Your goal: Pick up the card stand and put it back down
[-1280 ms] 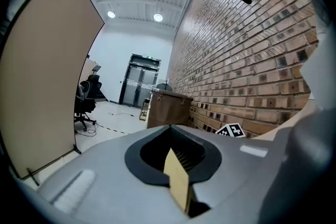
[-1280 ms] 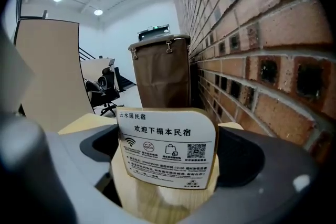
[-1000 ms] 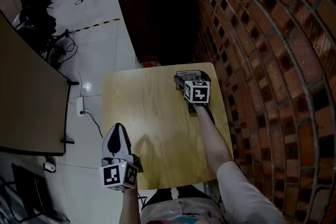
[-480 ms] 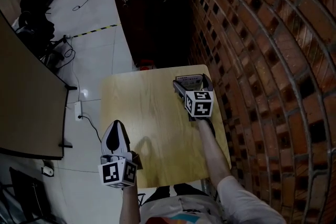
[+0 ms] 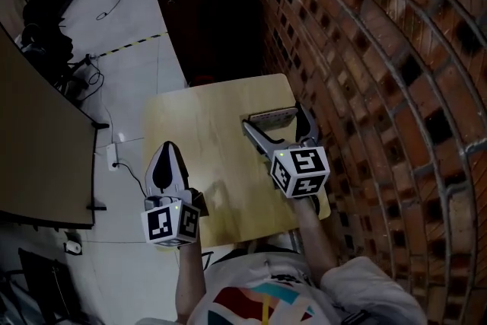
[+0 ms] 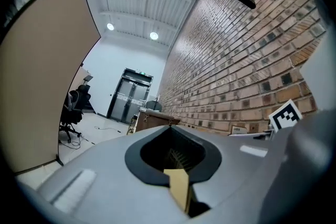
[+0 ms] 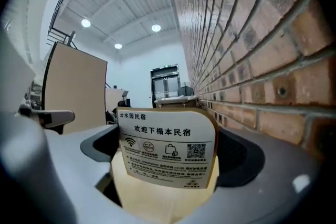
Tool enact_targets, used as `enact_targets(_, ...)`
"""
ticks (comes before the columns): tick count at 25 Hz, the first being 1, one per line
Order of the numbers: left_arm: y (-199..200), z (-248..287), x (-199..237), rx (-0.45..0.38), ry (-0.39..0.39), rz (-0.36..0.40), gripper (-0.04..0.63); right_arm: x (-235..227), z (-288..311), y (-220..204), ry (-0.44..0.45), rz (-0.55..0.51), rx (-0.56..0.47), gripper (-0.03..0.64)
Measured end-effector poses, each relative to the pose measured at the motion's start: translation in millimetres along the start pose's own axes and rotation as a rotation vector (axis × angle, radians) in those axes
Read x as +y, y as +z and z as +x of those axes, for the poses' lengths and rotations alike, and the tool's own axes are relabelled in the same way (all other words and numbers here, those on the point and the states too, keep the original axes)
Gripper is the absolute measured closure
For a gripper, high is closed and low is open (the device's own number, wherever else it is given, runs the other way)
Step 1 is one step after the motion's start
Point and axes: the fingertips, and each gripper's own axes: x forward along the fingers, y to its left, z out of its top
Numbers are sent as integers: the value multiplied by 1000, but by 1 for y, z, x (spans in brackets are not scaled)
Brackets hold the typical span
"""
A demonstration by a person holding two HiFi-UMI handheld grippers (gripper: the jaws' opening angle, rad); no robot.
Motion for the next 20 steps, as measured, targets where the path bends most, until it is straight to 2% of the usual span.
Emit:
enact_targets(8,16,-18,-11,-32,-19,20,589,26,-64,24,14,42,-77,61)
enact_targets(20,20,-30,-15,-46,-31,28,589,37,-82,32,37,59,-103,61)
